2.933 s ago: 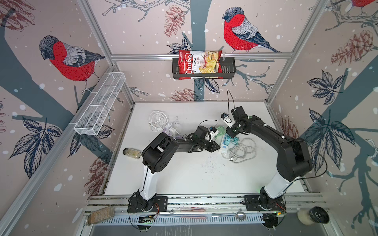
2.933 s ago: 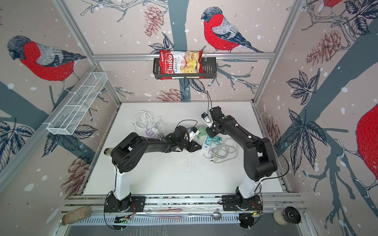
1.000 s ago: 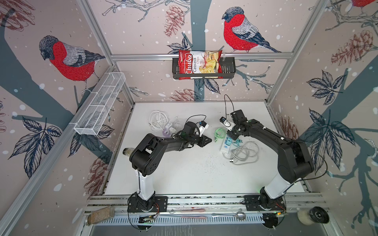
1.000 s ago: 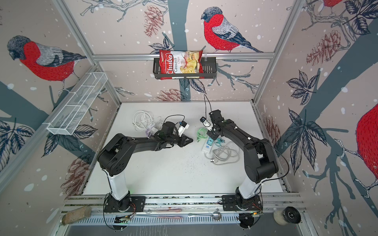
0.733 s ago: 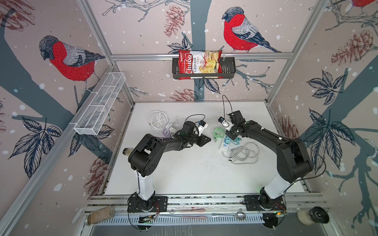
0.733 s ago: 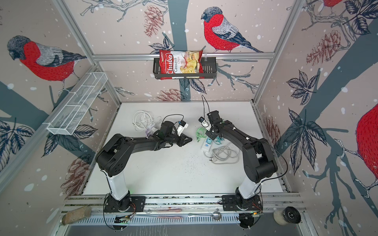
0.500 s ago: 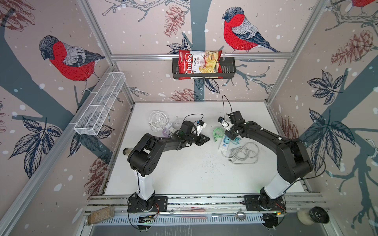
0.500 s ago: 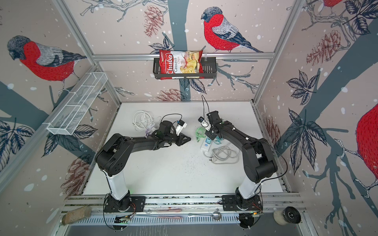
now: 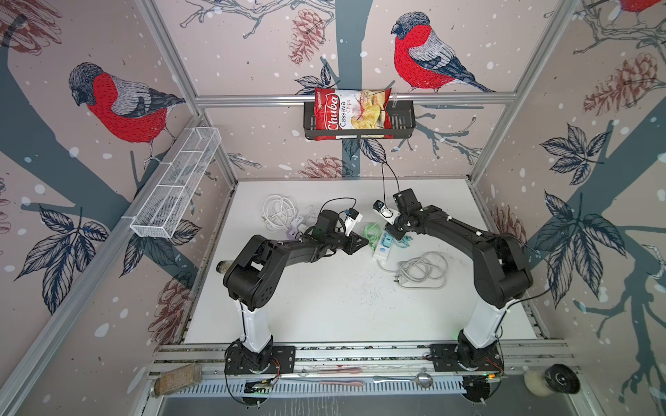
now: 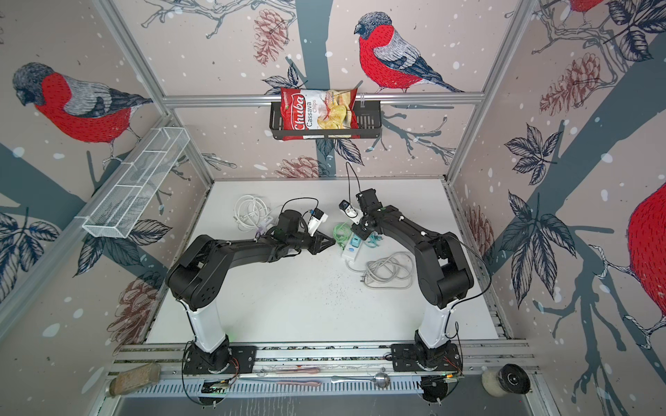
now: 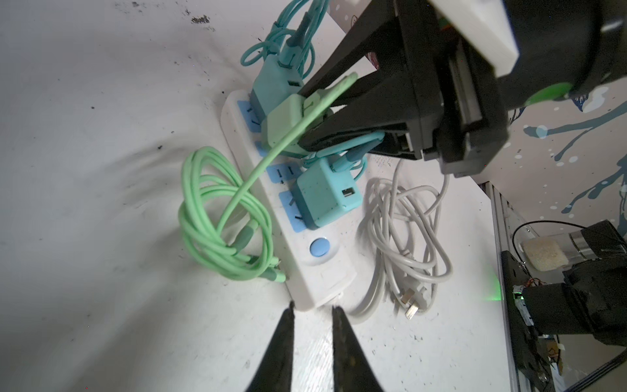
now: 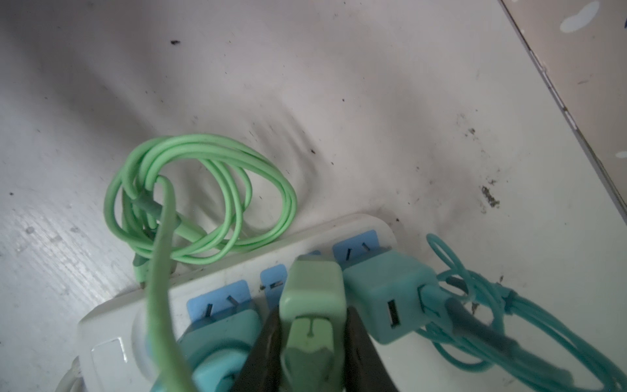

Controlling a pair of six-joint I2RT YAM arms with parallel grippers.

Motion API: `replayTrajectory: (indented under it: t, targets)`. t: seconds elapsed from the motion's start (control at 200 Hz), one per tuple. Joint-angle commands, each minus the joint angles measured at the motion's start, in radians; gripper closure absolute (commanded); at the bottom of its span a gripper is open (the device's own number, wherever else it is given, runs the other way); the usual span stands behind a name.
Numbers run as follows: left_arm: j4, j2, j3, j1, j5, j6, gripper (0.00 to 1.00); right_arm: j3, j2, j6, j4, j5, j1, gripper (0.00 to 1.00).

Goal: Insert plugs into power strip
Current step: Insert the plug into the socket.

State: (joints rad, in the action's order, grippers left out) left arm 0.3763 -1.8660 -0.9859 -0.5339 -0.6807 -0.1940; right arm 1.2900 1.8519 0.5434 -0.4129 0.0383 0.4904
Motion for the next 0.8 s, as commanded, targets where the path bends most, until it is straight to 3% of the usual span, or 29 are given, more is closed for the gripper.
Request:
replayTrajectory:
  t: [0.0, 0.2, 0.53, 0.795]
  targets:
    - [-0.016, -0.004, -0.035, 0.004, -0.017, 0.031, 0.78, 0.0, 0.069, -0.034, -0.368, 0.124, 0.021, 1.0]
    - [-0.037, -0.01, -0.07, 0.005, -0.035, 0.047, 0.78, 0.021, 0.087, -0.052, -0.418, 0.052, 0.04, 1.0]
    - [-0.047, -0.062, -0.113, 0.001, -0.076, 0.049, 0.78, 0.036, 0.044, -0.018, -0.433, 0.047, 0.067, 1.0]
    - [-0.058, -0.081, -0.112, -0.035, -0.093, 0.047, 0.77, 0.038, 0.036, -0.01, -0.387, 0.142, 0.047, 1.0]
